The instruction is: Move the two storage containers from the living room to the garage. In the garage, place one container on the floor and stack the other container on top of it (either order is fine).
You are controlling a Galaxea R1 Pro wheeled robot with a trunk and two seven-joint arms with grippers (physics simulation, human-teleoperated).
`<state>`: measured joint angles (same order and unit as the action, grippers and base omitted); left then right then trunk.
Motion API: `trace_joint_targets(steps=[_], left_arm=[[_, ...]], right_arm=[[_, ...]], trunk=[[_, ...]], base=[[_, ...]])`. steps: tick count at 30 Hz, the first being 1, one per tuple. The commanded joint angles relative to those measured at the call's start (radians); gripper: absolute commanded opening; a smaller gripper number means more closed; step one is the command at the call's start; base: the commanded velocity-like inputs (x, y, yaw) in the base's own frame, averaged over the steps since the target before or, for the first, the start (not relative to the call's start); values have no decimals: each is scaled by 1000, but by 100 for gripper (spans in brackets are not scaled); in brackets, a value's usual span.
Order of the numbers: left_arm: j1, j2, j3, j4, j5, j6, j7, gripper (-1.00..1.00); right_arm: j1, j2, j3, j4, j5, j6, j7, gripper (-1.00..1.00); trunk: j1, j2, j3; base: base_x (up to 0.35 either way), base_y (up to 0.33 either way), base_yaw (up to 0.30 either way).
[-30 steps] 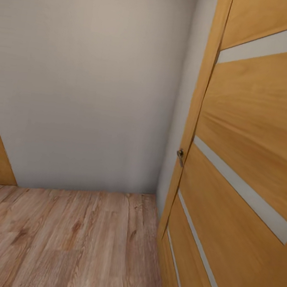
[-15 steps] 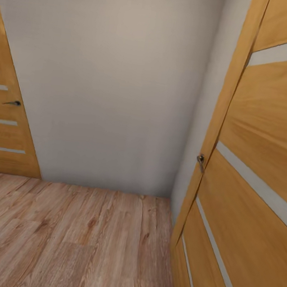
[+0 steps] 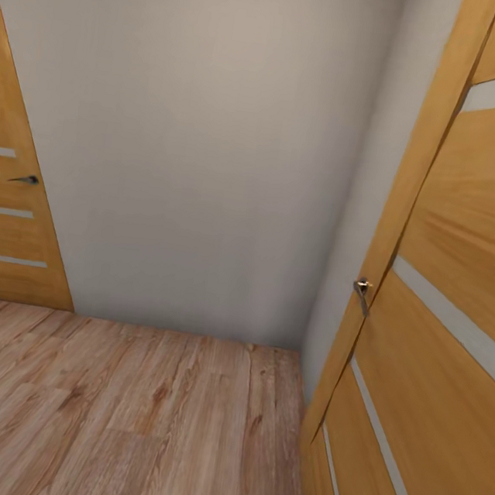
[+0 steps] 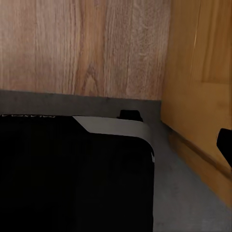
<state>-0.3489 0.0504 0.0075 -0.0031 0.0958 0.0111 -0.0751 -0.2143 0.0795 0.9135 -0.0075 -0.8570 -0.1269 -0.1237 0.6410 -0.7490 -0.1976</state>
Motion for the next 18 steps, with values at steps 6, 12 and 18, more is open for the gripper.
trace_joint_targets(steps=[6,12,18], left_arm=[[0,0,0,0,10,1,-5,100],[-1,1,0,0,11,1,-5,100],[0,2,0,0,12,1,-5,100]], right_arm=[[0,0,8,0,-8,-3,-4,100],[0,-1,8,0,-9,-3,-5,100],[0,-1,9,0,-9,-2,-5,100]], trunk=[[1,-1,-1],[1,-1,-1],[1,-1,-1]], base=[[260,0,0],[174,0,0],[20,0,0]])
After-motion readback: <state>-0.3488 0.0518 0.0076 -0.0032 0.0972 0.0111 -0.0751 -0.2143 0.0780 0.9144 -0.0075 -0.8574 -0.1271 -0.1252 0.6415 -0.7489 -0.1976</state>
